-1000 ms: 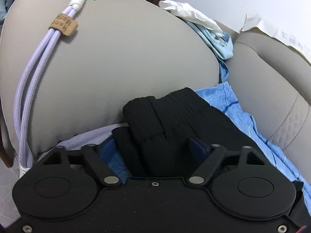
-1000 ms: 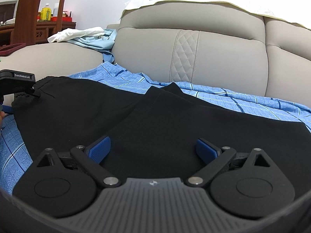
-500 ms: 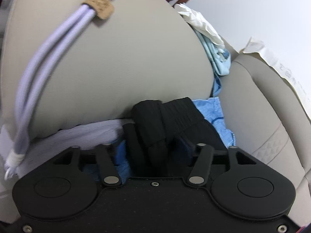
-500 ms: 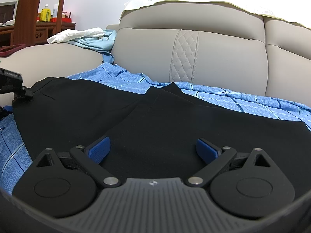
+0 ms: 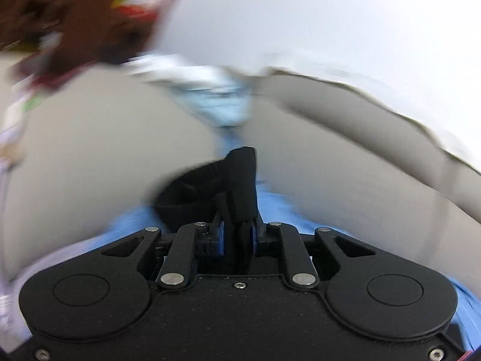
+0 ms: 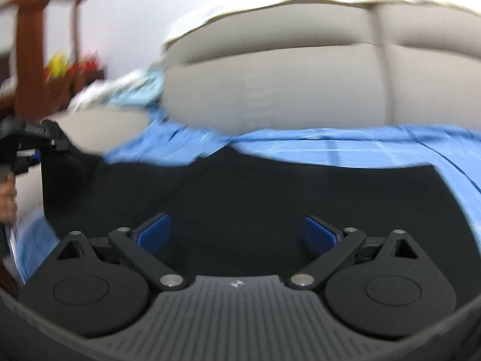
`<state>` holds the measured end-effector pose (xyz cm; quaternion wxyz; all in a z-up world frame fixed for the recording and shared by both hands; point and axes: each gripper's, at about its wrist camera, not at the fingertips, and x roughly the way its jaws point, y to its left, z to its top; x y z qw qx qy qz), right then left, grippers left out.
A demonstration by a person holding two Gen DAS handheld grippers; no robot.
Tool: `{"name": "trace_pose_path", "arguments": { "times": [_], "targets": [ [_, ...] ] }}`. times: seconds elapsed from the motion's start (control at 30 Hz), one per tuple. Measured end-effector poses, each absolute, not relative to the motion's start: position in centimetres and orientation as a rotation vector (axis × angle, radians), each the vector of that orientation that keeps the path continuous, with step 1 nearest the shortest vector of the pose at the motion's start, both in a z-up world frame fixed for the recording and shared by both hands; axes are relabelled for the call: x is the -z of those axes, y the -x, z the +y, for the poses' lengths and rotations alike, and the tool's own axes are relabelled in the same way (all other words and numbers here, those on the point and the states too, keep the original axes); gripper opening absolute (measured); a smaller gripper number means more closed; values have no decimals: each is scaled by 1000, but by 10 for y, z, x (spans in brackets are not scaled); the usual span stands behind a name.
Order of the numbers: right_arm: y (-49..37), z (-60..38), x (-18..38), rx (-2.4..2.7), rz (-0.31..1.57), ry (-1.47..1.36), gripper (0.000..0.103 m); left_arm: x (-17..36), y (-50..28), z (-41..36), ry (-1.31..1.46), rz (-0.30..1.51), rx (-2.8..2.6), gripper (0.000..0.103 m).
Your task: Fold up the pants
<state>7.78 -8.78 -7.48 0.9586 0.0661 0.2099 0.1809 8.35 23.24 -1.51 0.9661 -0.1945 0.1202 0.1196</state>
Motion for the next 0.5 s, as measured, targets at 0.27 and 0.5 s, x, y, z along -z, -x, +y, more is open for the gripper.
{"name": "trace_pose_path", "arguments": {
  "times": [0.27,0.5],
  "targets": [
    [-63,-209,72,-173,397,-416,101,-5,-117,47,170,407,314,24],
    [-32,-242,90,-154,348,-527,100,41,-106,-7,7,577,337,71]
  ]
}}
